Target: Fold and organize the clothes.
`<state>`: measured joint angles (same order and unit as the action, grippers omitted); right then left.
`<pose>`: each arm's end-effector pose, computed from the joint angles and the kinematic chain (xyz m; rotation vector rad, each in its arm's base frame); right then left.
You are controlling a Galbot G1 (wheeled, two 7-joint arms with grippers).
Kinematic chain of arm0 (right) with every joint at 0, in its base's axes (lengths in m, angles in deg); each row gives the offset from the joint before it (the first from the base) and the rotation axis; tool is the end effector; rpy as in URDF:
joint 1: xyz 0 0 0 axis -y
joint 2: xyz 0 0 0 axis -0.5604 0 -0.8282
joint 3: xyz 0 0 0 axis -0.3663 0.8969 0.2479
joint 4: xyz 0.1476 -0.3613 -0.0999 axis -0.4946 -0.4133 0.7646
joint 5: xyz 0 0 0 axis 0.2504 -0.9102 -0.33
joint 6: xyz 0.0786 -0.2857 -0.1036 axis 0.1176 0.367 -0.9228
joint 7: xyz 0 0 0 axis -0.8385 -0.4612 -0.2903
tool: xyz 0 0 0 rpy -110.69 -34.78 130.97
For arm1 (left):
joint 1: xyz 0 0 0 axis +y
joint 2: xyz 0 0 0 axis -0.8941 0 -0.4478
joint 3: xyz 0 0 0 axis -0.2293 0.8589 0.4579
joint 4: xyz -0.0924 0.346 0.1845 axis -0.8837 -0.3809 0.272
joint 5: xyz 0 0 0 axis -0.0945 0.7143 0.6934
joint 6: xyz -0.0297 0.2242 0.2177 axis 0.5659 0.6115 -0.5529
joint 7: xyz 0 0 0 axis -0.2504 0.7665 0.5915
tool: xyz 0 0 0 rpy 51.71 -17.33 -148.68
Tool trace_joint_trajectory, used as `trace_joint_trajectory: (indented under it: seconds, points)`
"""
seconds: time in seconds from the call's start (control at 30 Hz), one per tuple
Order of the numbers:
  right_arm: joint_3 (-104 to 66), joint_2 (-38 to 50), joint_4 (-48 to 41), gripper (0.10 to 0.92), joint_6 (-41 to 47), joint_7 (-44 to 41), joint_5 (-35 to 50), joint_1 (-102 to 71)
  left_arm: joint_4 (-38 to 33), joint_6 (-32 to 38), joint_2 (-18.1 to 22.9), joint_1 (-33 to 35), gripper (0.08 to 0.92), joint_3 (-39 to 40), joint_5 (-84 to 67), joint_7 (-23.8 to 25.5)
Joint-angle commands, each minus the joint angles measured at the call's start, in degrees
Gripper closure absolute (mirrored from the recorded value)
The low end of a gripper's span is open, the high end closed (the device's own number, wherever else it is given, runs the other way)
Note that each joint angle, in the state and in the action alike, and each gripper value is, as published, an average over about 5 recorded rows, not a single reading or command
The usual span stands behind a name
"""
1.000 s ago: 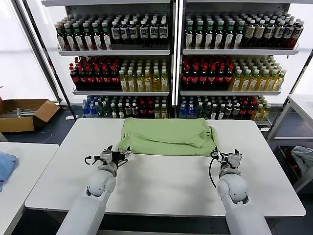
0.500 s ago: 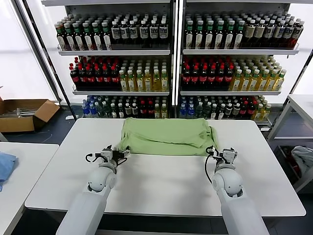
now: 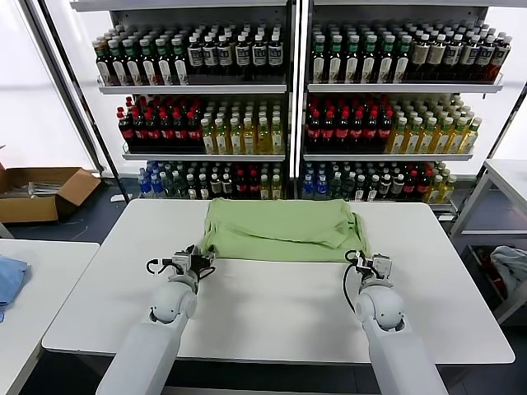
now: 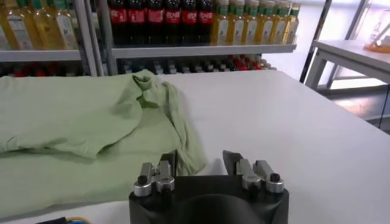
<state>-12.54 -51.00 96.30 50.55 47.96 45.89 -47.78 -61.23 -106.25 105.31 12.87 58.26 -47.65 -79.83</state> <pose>0.3657 -0.0469 -0.3649 -0.3713 -2.6016 0.0161 0.3987 0.0404 -0.3859 -0.0287 -2.6404 -0.1114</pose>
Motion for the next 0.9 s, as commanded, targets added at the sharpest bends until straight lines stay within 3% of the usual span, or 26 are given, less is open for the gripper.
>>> trace_joint_trajectory:
  seconds: [0.03, 0.27, 0.5, 0.9]
  points:
    - [0.0, -0.1, 0.3, 0.721, 0.2, 0.1, 0.1, 0.0, 0.1, -0.9, 0.1, 0.6, 0.519, 0.0, 0.1, 0.0]
    - [-0.1, -0.1, 2.4, 0.891, 0.3, 0.3, 0.0, -1.3, -1.7, -0.8, -0.1, 2.3, 0.718, -0.4, 0.2, 0.1]
    - [-1.2, -0.2, 9.3, 0.901, 0.3, 0.5, -0.1, -6.2, -11.7, -0.4, -1.4, 8.6, 0.895, -0.8, 0.9, -0.1]
    - [-2.4, -0.5, 28.6, 0.901, 0.3, 3.2, -2.2, -20.8, -32.7, -1.0, -3.9, 24.2, 0.906, -4.3, 0.9, -1.7]
